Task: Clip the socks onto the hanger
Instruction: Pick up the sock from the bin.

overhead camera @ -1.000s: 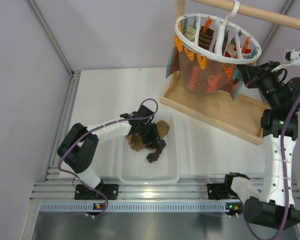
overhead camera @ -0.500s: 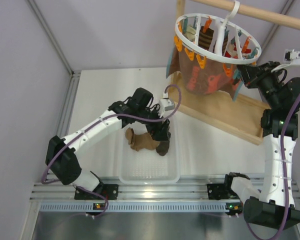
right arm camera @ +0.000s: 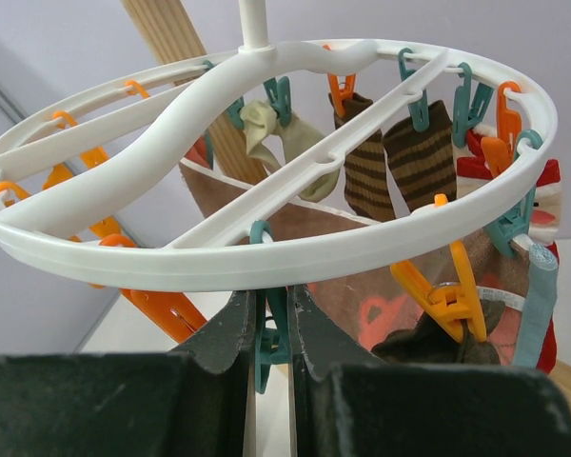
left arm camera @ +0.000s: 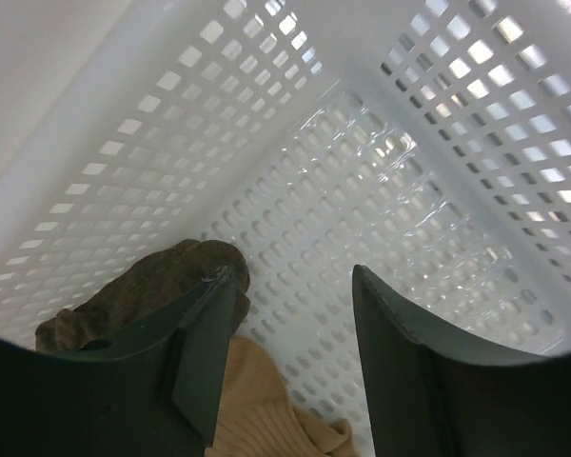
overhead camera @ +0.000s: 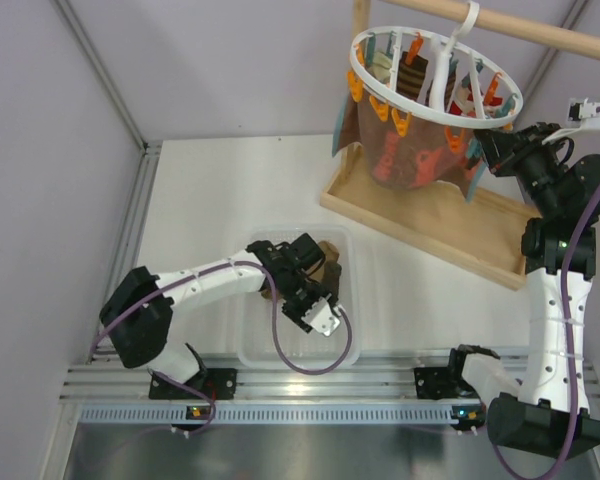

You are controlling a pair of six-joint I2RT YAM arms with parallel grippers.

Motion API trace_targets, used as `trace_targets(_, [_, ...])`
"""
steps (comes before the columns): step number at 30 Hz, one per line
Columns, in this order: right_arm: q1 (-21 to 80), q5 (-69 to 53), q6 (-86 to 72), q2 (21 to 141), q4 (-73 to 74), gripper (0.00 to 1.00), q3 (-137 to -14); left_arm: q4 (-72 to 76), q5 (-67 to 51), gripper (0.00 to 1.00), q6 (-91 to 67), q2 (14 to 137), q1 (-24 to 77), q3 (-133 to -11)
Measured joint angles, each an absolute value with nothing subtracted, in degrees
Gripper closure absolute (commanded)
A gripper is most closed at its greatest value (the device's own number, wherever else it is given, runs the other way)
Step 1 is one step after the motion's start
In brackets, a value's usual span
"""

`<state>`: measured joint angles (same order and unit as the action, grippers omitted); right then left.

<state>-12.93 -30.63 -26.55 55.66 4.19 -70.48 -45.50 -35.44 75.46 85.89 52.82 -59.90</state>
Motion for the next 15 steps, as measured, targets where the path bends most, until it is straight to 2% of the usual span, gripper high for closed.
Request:
trace_targets(1, [-12.9, -30.6, -26.5, 55.7, 4.2, 1.00, -70.5, -44.9, -34.8, 0.50, 76.8, 87.0, 52.8, -59.9])
trace_targets(4, [-12.9, -30.6, -25.9, 55.7, 4.2, 1.00, -70.5, -42.4, -32.3, 0.57, 79.9, 90.7, 52.8, -59.9])
trace_targets(13, [-13.0, -30.5, -25.1, 55.7, 4.3, 1.00, -70.5, -35.9, -26.5, 0.56, 82.9, 94.9, 52.8, -59.2])
trace_targets(15, [-13.0, -30.5, -25.0, 55.7, 4.3, 1.00, -70.5, -35.1, -25.9, 0.59, 82.8, 95.2, 52.8, -59.0])
